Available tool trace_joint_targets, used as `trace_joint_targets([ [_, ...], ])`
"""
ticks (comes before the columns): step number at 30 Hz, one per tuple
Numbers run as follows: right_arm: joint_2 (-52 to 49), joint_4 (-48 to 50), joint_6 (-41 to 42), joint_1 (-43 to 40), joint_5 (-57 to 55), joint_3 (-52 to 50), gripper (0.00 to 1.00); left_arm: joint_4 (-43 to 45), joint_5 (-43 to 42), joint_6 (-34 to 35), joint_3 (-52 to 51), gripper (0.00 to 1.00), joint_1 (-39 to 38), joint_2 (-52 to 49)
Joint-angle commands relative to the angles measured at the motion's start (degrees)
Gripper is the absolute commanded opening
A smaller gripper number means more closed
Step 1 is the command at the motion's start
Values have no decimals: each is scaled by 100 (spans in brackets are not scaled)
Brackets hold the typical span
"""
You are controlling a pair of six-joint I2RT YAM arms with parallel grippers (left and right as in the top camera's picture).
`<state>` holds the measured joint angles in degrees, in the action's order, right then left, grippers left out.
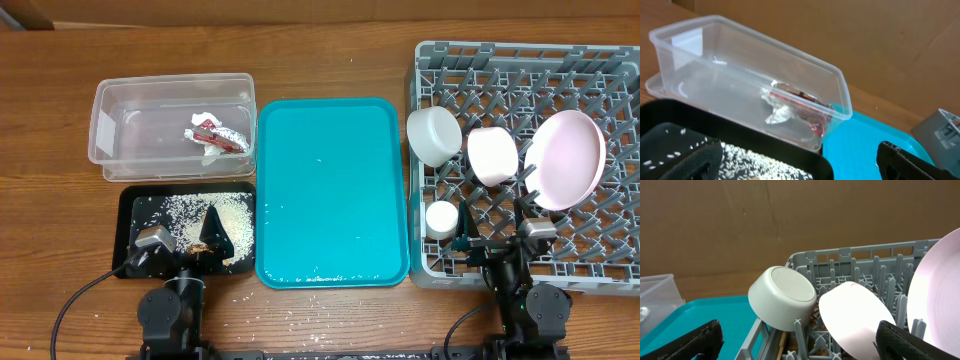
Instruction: Sort waste into correct bins and load items into the dishwasher
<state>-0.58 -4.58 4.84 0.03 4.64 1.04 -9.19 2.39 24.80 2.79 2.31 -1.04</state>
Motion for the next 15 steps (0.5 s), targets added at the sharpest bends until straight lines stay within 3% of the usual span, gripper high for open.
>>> trace_joint_targets([
  [1,42,31,-20,-11,-9,-59,100,332,-57,223,-168,100,35,85],
  [15,42,31,-20,-11,-9,-59,100,498,-55,223,-249,100,26,83],
])
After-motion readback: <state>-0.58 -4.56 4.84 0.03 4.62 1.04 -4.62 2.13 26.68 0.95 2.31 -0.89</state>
